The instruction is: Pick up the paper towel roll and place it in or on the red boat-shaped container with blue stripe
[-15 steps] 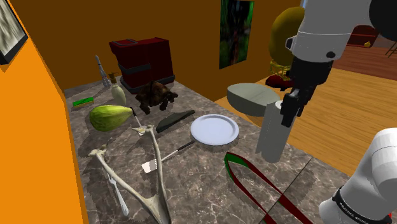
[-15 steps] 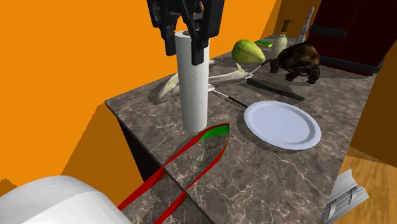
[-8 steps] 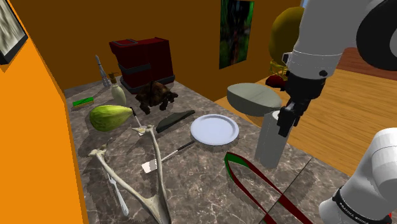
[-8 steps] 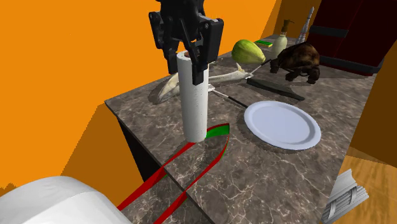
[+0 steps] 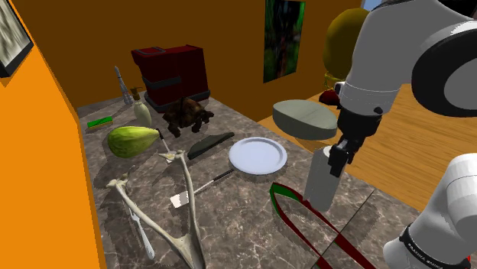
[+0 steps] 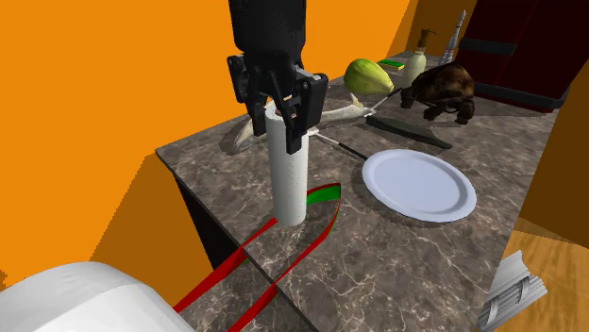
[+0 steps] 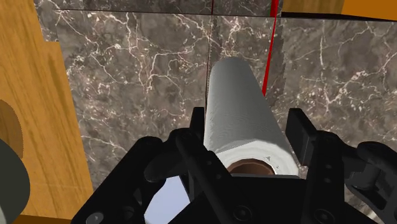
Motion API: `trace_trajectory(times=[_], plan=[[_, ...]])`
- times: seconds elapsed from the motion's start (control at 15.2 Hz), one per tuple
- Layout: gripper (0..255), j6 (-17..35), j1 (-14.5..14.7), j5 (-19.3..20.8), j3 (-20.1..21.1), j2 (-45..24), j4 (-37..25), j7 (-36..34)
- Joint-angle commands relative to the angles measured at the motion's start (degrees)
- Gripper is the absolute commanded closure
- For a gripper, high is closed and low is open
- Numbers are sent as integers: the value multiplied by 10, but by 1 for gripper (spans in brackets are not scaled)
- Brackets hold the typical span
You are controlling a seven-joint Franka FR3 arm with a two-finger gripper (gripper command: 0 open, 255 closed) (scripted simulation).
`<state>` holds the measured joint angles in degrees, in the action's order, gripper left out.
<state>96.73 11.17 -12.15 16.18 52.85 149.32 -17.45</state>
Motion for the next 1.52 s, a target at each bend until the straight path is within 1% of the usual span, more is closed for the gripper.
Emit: trace_trajectory(times=[0.0,0.4,0.46,0.79,1.06,1.45], plan=[[255,5,1,-1,2,0,5,0],[255,5,1,-1,2,0,5,0],[0,5,1,-1,2,0,5,0],[0,5,1,-1,2,0,5,0],[0,-61,-6,12,-11,-13,-74,-3],[0,-61,-6,12,-11,-13,-74,-3]])
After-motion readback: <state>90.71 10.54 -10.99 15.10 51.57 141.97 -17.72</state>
